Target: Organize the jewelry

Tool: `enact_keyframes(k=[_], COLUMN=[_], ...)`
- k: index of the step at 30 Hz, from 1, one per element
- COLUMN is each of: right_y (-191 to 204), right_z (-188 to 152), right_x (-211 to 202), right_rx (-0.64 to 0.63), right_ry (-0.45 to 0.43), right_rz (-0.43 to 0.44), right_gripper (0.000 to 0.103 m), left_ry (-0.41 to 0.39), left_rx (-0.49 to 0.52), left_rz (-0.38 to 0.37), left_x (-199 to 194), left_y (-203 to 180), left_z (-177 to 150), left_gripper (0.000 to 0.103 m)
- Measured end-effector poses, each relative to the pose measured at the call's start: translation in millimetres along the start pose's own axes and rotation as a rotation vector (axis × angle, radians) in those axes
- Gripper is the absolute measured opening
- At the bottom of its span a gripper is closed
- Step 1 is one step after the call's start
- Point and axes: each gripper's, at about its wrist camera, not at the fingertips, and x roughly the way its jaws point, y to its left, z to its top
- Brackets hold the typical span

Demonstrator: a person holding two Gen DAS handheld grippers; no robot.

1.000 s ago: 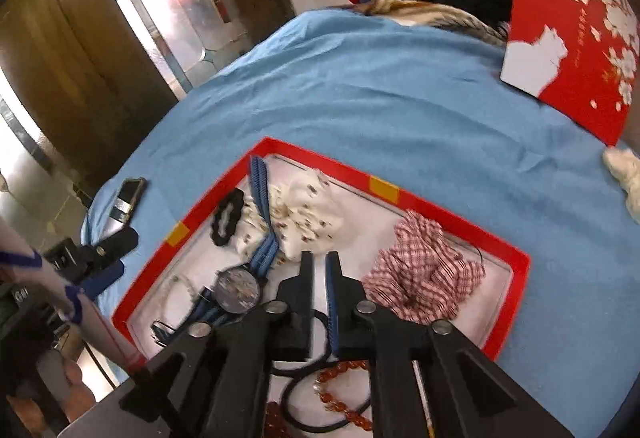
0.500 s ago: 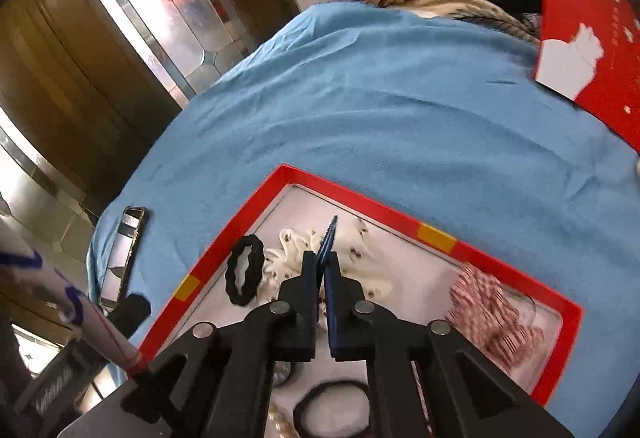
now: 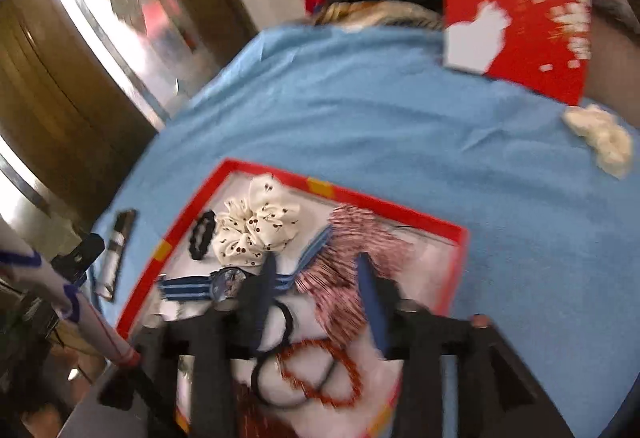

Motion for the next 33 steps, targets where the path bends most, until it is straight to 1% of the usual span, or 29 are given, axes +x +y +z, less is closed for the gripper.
enact_keyframes(k=[1, 2, 3, 4, 5, 7, 9, 10, 12, 13, 14, 15, 16, 17, 18, 19, 20, 21, 22, 24, 25, 27, 29, 31, 33], right_y=[-4, -10, -16, -24, -31, -42, -59, -65, -82, -88, -94, -100, -107, -110, -111, -112, -111, -112, -114, -116, -117, -117, -115, -109, -103], right_z=[-6, -13, -22, -35, -48, -64, -77, -78, -83, -84, -89, -96, -102, -115, -124, -142, -156, -164, -181, -200, -211, -219, -225, -230, -233], right_x=[-15, -29, -45, -61, -76, -92, -109, -115, -131, -137, -144, -153, -160, -173, -184, -198, -205, -207, -207, -204, -199, -190, -186, -185, -183], right_rx=[0.005, 0.01, 0.016, 0.023, 0.025, 0.014, -0.02, -0.031, -0.099, -0.138, -0.195, -0.221, -0.22, -0.206, -0.191, -0.156, -0.127, -0.108, -0.073, -0.048, -0.044, -0.04, -0.048, -0.063, -0.071], right_ry=[-0.022, -0.044, -0.068, -0.088, -0.104, -0.112, -0.106, -0.103, -0.097, -0.095, -0.091, -0.092, -0.089, -0.094, -0.114, -0.157, -0.179, -0.186, -0.188, -0.185, -0.172, -0.152, -0.152, -0.167, -0.156], right_rz=[-0.003, -0.008, -0.022, -0.044, -0.075, -0.144, -0.25, -0.28, -0.405, -0.47, -0.562, -0.634, -0.663, -0.656, -0.633, -0.591, -0.556, -0.535, -0.507, -0.478, -0.46, -0.44, -0.394, -0.374, -0.364], right_gripper=[0.049, 0.049, 0.05, 0.052, 0.053, 0.054, 0.054, 0.054, 0.053, 0.054, 0.054, 0.054, 0.054, 0.054, 0.056, 0.067, 0.075, 0.075, 0.075, 0.075, 0.075, 0.075, 0.075, 0.075, 0.075], left_ry=[-0.035, -0.076, -0.117, -0.149, -0.198, -0.278, -0.342, -0.357, -0.358, -0.347, -0.337, -0.321, -0.306, -0.286, -0.27, -0.267, -0.272, -0.277, -0.278, -0.249, -0.231, -0.204, -0.157, -0.101, -0.025], left_rx=[0.013, 0.03, 0.044, 0.054, 0.067, 0.079, 0.094, 0.1, 0.119, 0.135, 0.145, 0.164, 0.183, 0.209, 0.227, 0.233, 0.241, 0.25, 0.257, 0.282, 0.294, 0.298, 0.297, 0.295, 0.309], left_rz=[0.009, 0.018, 0.027, 0.031, 0.033, 0.042, 0.054, 0.056, 0.05, 0.051, 0.057, 0.063, 0.07, 0.082, 0.077, 0.064, 0.052, 0.053, 0.057, 0.057, 0.04, 0.013, -0.024, -0.044, -0.058], left_x=[-7, -17, -28, -37, -50, -74, -102, -114, -135, -149, -158, -169, -176, -185, -194, -198, -204, -209, -212, -214, -215, -220, -219, -212, -203], left_y=[-1, -3, -5, -6, -8, -11, -15, -15, -15, -13, -13, -12, -13, -14, -16, -18, -21, -24, -28, -36, -40, -46, -51, -54, -56], left_z=[1, 1, 0, 0, -2, -7, -14, -19, -29, -37, -41, -46, -50, -54, -58, -62, -67, -72, -77, -90, -96, -107, -120, -130, -144], left_gripper=[0.07, 0.075, 0.082, 0.085, 0.09, 0.093, 0.098, 0.098, 0.1, 0.1, 0.101, 0.101, 0.101, 0.101, 0.103, 0.103, 0.103, 0.103, 0.103, 0.103, 0.103, 0.103, 0.103, 0.103, 0.103])
